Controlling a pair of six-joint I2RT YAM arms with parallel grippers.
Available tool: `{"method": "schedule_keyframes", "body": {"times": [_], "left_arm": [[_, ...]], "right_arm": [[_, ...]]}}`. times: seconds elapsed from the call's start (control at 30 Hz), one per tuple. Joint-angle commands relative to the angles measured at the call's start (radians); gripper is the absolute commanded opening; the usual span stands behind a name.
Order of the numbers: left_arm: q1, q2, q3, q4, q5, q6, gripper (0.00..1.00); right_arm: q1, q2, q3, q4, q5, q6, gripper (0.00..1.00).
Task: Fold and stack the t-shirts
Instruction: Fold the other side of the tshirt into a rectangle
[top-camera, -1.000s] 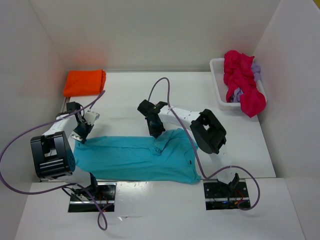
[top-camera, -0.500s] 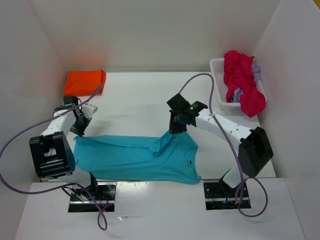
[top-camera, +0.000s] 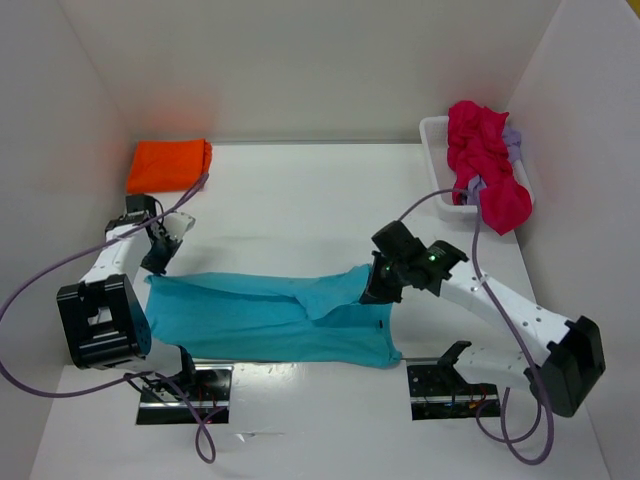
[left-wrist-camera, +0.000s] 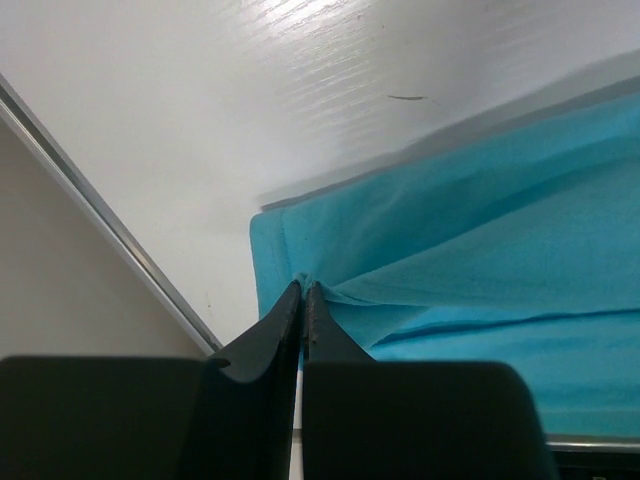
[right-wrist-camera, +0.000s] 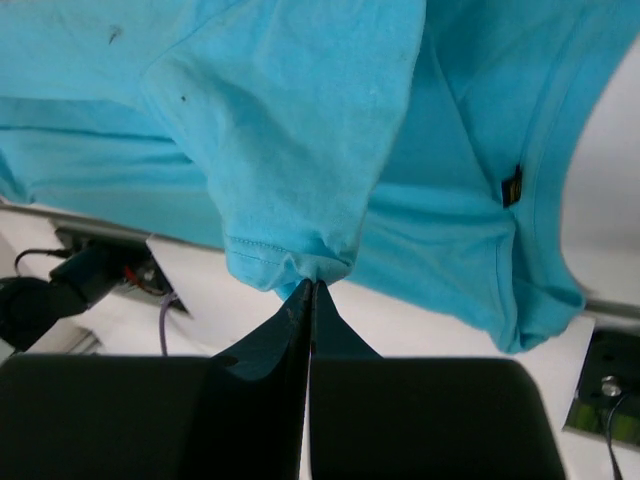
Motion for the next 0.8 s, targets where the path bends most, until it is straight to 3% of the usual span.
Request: {"method": "schedule_keyframes", "body": {"times": [0.0, 0.43, 0.77], "left_arm": [[-0.001, -0.024, -0.023, 0.009, -0.016, 0.041, 0.01], [-0.001, -0.042, -0.09, 0.045, 0.007, 0.106, 0.01], [-0.001, -0.062, -0.157, 0.046, -0.007, 0.118, 0.01]], "right_arm": [[0.004, -0.08, -0.058, -0.046, -0.077, 0.077, 0.0], [0.07, -0.152, -0.227, 0.01, -0.125, 0.182, 0.0], [0.07, -0.012, -0.258, 0.084, -0.125, 0.151, 0.0]]}}
